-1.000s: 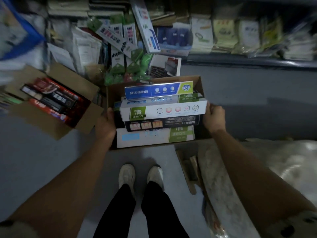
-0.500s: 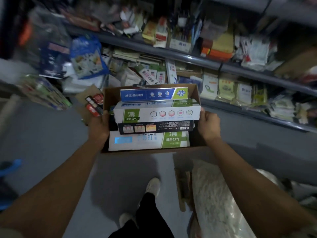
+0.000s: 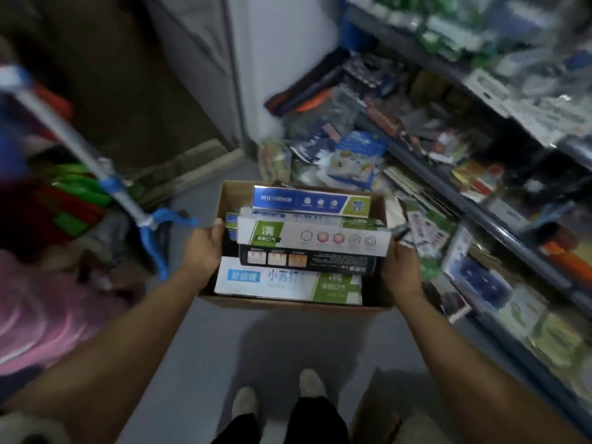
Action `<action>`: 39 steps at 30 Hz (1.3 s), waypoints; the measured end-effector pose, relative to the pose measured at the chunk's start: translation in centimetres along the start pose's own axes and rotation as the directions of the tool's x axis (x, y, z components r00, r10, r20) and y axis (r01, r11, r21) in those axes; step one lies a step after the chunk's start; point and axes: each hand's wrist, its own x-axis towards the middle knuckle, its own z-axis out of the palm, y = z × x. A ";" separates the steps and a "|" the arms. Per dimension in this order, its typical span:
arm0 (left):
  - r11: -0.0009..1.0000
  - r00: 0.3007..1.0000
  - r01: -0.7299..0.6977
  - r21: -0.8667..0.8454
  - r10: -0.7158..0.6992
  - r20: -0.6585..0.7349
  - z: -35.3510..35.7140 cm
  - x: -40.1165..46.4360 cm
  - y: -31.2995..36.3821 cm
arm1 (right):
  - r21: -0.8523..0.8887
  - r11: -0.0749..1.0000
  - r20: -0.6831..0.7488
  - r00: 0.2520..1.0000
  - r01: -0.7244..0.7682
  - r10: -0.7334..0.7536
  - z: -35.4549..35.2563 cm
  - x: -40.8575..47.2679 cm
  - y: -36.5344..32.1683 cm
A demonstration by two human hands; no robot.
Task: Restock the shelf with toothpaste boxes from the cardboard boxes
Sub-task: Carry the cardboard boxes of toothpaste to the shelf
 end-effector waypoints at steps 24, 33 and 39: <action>0.528 0.183 0.389 -0.755 -0.847 -0.498 -12.9 -41.6 -25.0 | 0.445 0.667 0.721 0.203 0.597 -0.663 19.4 -25.4 -24.0; 0.333 -0.168 0.278 -0.901 -0.907 -0.387 -16.9 -57.8 -33.9 | 0.607 0.442 0.713 -0.208 0.660 -0.669 23.0 -48.1 -29.9; 0.318 -0.293 0.223 -0.921 -0.880 -0.375 -20.7 -64.4 -40.2 | 0.674 0.419 0.702 -0.350 0.608 -0.621 26.6 -60.3 -34.5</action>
